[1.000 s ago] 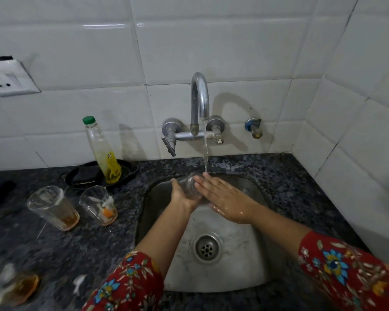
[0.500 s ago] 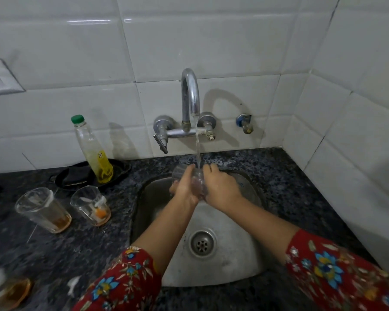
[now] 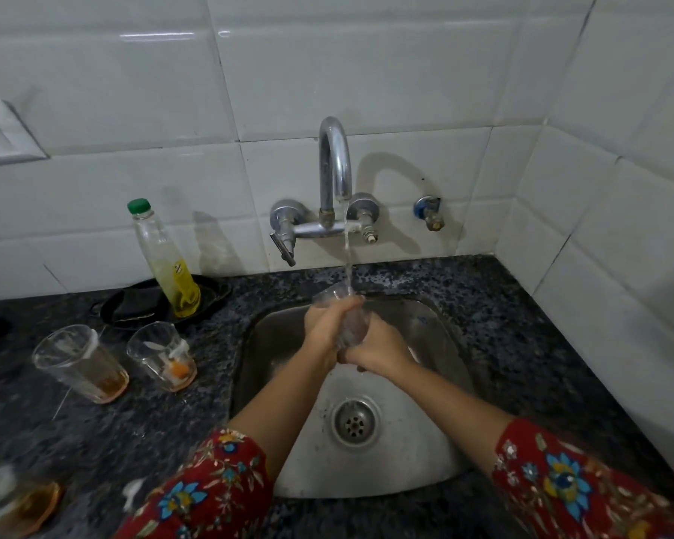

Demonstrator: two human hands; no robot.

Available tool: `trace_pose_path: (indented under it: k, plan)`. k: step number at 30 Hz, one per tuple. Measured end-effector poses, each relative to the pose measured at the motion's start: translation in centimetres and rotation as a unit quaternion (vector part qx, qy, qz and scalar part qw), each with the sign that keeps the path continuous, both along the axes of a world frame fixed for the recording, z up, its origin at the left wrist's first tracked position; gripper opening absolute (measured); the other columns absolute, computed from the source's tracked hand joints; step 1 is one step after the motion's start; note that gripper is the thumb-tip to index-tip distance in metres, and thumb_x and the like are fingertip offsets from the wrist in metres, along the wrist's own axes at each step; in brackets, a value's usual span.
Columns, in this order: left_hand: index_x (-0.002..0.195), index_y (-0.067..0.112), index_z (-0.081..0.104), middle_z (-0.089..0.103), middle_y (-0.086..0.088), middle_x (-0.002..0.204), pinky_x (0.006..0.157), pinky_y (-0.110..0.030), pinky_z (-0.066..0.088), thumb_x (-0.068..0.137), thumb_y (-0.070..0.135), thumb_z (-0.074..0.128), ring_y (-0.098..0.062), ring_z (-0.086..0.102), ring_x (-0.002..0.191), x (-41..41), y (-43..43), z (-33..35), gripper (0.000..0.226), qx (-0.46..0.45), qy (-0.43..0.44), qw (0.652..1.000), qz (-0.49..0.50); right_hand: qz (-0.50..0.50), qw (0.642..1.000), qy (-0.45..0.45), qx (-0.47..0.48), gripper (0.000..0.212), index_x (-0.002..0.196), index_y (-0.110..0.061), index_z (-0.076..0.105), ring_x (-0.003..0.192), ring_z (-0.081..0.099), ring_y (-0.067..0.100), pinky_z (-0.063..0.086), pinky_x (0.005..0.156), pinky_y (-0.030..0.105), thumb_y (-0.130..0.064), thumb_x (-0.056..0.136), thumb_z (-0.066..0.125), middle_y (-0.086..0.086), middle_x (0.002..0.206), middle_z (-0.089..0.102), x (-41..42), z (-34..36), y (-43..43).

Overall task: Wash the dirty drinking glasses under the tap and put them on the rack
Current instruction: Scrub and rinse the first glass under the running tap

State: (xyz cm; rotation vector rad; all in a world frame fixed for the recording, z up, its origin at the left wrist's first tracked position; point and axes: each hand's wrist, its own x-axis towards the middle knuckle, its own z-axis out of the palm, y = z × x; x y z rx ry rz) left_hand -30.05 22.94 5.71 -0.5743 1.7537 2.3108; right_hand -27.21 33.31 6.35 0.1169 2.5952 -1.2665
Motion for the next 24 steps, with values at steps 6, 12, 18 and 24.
trace_pose_path:
  k: [6,12,18,24]
  plan:
    - [0.103,0.01,0.066,0.07,-0.007,0.095,0.092,-0.043,0.048,0.077,0.035,0.07,-0.021,0.066,0.088,0.5,-2.3,0.3,0.036,0.126,0.06,0.976,-0.168,0.109,0.874,-0.281,-0.38,0.014,0.097,0.002,0.061,0.077,0.071,0.025,0.059,0.075,0.029,0.007,0.085,0.055,0.016,0.085,0.069,-0.2,0.4,3.7]
    - [0.117,0.01,0.064,0.069,-0.015,0.111,0.078,-0.032,0.054,0.085,0.058,0.059,-0.026,0.066,0.099,2.2,-1.7,-3.6,0.057,0.091,-0.044,0.995,0.016,0.099,0.943,-0.214,-0.233,0.037,0.115,-0.01,0.057,0.052,0.057,0.007,0.045,0.044,0.018,-0.027,0.084,0.067,0.001,0.075,0.063,-2.2,2.9,4.0]
    - [0.113,0.004,0.064,0.072,-0.014,0.094,0.072,-0.026,0.046,0.099,0.059,0.022,-0.021,0.06,0.079,1.5,-0.6,-4.2,0.071,0.239,-0.097,0.965,0.05,0.093,0.96,0.112,0.239,0.085,0.121,-0.009,0.053,0.106,0.061,0.029,0.05,0.082,0.036,-0.073,0.067,0.063,0.012,0.118,0.063,-4.1,4.8,-1.8]
    - [0.11,0.007,0.067,0.07,-0.012,0.102,0.07,-0.027,0.052,0.089,0.058,0.052,-0.02,0.066,0.087,-0.4,-1.6,-2.4,0.057,0.242,-0.069,0.965,0.078,0.031,0.97,0.194,0.142,0.08,0.123,-0.012,0.045,0.096,0.064,0.025,0.053,0.076,0.034,-0.066,0.068,0.068,0.007,0.103,0.064,-3.3,4.5,-1.9]
